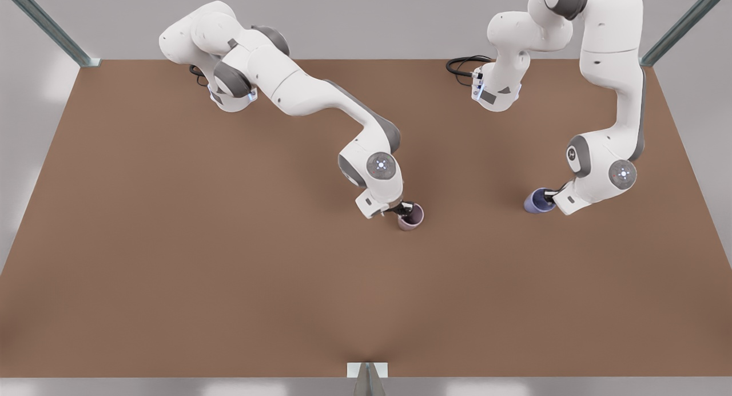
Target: Stack the cups, with the pink cup at the bottom and the purple cup at the top
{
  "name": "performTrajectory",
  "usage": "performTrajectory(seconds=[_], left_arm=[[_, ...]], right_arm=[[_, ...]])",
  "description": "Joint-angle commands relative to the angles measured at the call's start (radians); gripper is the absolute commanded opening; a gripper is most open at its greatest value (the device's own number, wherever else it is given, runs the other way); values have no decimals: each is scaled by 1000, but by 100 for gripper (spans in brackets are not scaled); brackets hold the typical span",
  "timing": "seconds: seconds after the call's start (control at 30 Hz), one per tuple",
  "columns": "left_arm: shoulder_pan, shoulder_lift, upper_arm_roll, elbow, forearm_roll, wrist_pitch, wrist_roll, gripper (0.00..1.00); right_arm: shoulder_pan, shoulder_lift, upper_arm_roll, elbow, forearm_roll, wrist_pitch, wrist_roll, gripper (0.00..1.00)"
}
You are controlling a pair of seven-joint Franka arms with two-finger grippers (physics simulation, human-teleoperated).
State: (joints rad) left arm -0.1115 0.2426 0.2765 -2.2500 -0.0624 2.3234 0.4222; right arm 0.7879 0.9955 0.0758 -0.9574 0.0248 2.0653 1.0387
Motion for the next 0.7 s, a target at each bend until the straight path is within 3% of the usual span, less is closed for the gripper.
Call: performTrajectory(seconds=[0.0,0.03,0.07,0.1,0.23,0.33,0.43,0.67], left_arm=[[1,-3,-3,9,-4,-62,40,21],[1,-2,-3,9,-4,-61,37,21],[1,-3,-5,9,-4,-62,35,21],[1,-12,-7,13,-4,-81,32,21],[1,-85,-89,110,-5,-256,-121,21],[1,-80,-234,237,-28,-381,-347,21],[-5,-46,-332,325,-83,-407,-474,21],[-34,73,-525,526,-83,-412,-800,21]], right_arm=[[-1,-8,1,0,-6,-8,265,64],[-15,-47,-5,-44,-8,-5,253,68],[-59,-156,-21,-168,-9,-5,173,80],[-121,-261,-21,-233,-8,-13,81,100],[-380,-598,-36,-527,-11,-19,-232,100],[-674,-773,-30,-572,-11,-352,-914,100],[-779,-795,-65,-512,-34,-562,-1075,100],[-805,-755,-90,-411,-20,-531,-1099,100]])
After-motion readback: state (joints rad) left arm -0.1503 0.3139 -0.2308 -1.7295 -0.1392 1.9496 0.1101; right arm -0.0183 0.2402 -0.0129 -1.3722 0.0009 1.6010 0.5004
